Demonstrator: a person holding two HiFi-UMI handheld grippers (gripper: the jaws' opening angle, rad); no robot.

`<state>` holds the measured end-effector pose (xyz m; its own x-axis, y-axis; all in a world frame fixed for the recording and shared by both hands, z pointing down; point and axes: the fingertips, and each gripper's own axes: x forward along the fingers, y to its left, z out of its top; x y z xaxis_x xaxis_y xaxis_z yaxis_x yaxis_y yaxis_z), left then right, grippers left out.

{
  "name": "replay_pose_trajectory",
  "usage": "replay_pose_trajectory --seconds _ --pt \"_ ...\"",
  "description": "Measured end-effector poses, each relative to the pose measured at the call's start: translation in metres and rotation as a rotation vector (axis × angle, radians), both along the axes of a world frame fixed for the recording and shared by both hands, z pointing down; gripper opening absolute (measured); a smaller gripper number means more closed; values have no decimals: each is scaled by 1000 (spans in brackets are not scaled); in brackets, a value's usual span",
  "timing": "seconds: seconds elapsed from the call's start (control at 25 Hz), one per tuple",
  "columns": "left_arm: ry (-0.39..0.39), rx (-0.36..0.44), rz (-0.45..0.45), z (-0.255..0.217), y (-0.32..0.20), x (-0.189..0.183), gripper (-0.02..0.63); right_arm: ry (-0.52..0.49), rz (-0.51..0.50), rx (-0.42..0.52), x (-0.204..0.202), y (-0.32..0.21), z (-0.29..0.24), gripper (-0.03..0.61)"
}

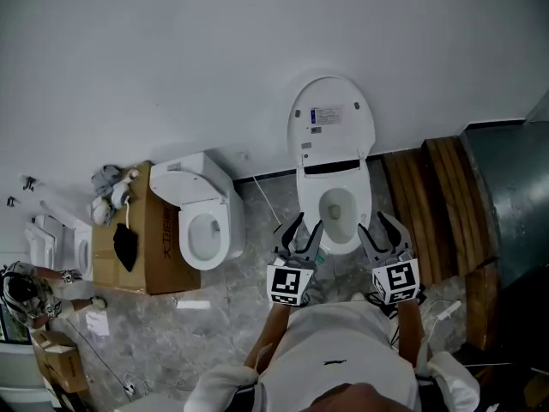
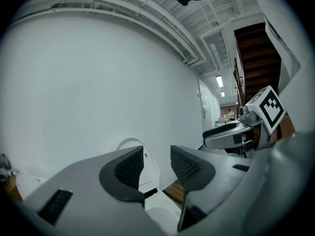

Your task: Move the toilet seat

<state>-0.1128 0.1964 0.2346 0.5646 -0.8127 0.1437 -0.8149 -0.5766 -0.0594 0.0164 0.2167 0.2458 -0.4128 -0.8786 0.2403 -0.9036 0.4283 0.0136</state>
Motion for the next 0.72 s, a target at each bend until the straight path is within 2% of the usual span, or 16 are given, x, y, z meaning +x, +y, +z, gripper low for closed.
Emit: replay_pose_trajectory --seconds 0.4,0.72 --pt "30 -14 95 13 -55 -49 178 35 114 13 -49 -40 0 224" --pt "33 -44 114 35 -89 -44 178 48 145 -8 -44 -66 16 224"
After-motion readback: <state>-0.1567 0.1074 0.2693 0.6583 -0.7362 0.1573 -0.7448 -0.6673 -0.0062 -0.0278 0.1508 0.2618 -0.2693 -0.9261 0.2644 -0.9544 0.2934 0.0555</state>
